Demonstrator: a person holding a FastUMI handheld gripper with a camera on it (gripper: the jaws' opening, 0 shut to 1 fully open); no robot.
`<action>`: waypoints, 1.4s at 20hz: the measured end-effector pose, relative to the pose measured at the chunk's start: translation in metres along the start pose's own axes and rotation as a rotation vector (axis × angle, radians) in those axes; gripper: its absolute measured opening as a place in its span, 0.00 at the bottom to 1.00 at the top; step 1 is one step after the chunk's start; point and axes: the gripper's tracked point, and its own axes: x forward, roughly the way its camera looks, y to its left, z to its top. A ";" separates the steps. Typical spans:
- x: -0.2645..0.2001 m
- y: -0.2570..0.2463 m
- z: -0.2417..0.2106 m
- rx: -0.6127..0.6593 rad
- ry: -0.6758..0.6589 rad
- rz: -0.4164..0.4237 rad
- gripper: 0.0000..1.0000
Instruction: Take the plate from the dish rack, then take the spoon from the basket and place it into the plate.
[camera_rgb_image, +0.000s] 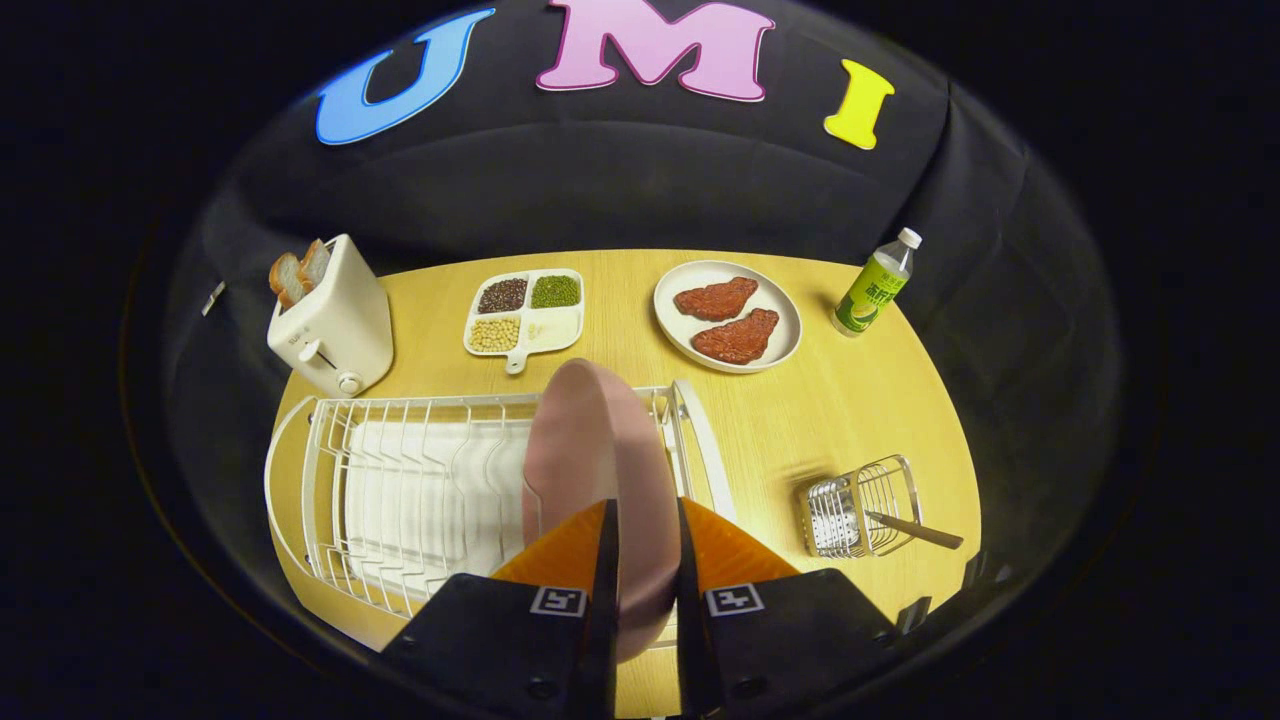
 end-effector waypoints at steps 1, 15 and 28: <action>-0.003 0.001 0.004 -0.017 0.000 -0.009 0.28; -0.054 -0.006 0.039 0.015 -0.110 0.110 0.27; -0.119 -0.042 -0.119 0.185 0.025 0.416 0.26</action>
